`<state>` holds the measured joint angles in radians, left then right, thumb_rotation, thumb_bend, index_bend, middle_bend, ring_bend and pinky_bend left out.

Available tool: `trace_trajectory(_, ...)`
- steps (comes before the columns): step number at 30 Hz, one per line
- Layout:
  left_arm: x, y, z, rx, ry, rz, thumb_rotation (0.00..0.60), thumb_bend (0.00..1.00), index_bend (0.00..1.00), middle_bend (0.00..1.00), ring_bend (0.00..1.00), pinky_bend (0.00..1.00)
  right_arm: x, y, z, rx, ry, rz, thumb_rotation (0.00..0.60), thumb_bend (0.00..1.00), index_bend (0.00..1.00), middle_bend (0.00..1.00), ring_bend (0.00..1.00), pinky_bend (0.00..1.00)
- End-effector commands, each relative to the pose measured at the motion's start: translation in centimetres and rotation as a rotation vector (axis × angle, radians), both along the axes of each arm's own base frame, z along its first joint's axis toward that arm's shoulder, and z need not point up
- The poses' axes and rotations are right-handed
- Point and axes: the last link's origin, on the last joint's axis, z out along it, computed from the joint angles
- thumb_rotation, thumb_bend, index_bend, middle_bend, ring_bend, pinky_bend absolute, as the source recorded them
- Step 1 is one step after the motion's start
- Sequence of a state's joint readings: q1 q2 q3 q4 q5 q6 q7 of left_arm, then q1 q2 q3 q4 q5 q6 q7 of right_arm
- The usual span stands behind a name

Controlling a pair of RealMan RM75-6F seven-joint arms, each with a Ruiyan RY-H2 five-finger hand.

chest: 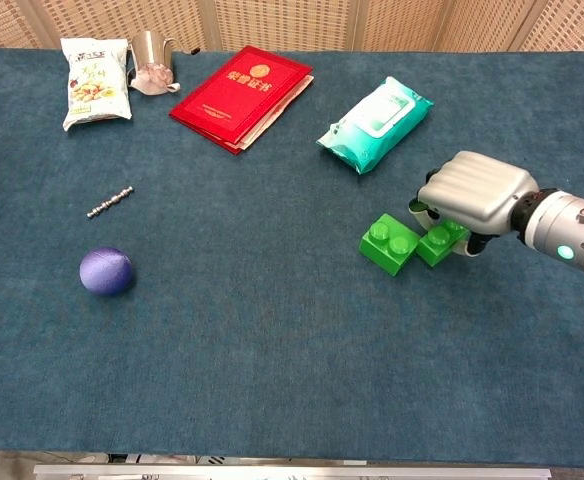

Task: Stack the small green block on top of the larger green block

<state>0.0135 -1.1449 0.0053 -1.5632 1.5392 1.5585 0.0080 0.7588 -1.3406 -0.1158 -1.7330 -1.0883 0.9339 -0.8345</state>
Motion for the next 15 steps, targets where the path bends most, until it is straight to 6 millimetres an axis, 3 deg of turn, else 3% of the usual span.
trace_trajectory(1, 0.0, 0.0, 0.0, 0.002, 0.001, 0.002, 0.6, 0.22, 0.05, 0.12, 0.11, 0.11, 0.4, -0.6, -0.2, -0.016, -0.007, 0.002, 0.6, 0.24, 0.58, 0.47, 0.3, 0.35)
trace_trajectory(15, -0.2, 0.0, 0.2, 0.008, 0.006, 0.007, 0.6, 0.22, 0.05, 0.12, 0.11, 0.11, 2.3, -4.0, -2.2, -0.087, -0.032, 0.008, 0.6, 0.24, 0.59, 0.47, 0.3, 0.35)
